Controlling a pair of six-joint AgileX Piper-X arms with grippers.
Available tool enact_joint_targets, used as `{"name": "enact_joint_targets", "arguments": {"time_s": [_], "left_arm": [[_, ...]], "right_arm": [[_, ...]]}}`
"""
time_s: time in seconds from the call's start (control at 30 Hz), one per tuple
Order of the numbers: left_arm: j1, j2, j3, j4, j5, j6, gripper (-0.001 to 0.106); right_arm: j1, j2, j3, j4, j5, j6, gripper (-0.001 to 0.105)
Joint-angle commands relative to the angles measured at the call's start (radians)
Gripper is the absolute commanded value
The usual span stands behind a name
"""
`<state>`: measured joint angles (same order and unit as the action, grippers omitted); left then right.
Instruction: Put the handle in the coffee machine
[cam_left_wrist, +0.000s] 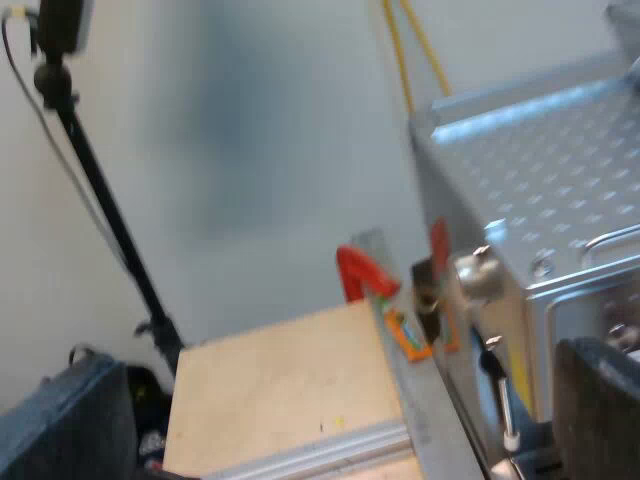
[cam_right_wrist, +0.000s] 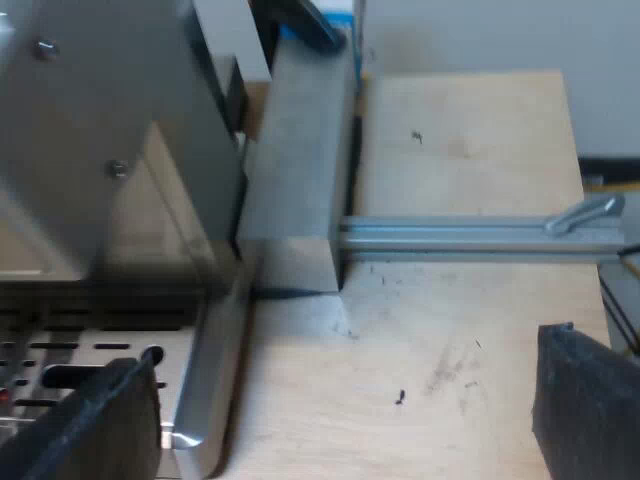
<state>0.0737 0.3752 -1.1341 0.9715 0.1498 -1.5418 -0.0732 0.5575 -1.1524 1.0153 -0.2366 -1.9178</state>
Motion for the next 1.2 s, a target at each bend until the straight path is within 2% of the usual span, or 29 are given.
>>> {"name": "enact_joint_targets", "arguments": {"time_s": [0.03, 0.2, 0.23, 0.4, 0.77, 0.87, 0.93, 1.0, 1.13, 1.2], "left_arm": [[0.008, -0.031, -0.006, 0.012, 0.011, 0.002, 0.085], [0.008, -0.082, -0.006, 0.063, 0.011, -0.002, 0.085], [0.008, -0.096, -0.006, 0.079, 0.011, -0.002, 0.085], [0.008, -0.139, -0.001, 0.116, 0.011, -0.002, 0.085], [0.008, -0.306, 0.106, 0.191, 0.057, -0.028, 0.085], [0.008, -0.361, 0.131, 0.191, 0.101, -0.028, 0.085], [0.008, -0.402, 0.146, 0.206, 0.179, -0.028, 0.085], [0.0, -0.418, 0.151, 0.242, 0.216, -0.031, 0.085], [-0.025, -0.427, 0.15, 0.347, 0.215, -0.031, 0.085], [-0.033, -0.427, 0.15, 0.363, 0.206, -0.028, 0.085]], "right_arm": [[-0.003, -0.056, -0.009, 0.02, -0.015, -0.017, 0.077], [-0.003, -0.115, -0.009, 0.057, -0.017, -0.013, 0.077], [-0.003, -0.159, -0.009, 0.109, -0.055, -0.008, 0.077], [-0.003, -0.252, -0.009, 0.178, -0.099, -0.008, 0.077], [-0.003, -0.474, -0.009, 0.25, -0.1, 0.011, 0.077], [-0.003, -0.534, -0.011, 0.311, -0.1, 0.011, 0.077], [-0.003, -0.584, -0.011, 0.372, -0.1, 0.011, 0.077], [-0.003, -0.615, -0.013, 0.41, -0.098, 0.011, 0.077], [-0.005, -0.617, -0.029, 0.51, -0.101, -0.004, 0.077], [-0.005, -0.618, -0.027, 0.516, -0.1, -0.014, 0.077]]}}
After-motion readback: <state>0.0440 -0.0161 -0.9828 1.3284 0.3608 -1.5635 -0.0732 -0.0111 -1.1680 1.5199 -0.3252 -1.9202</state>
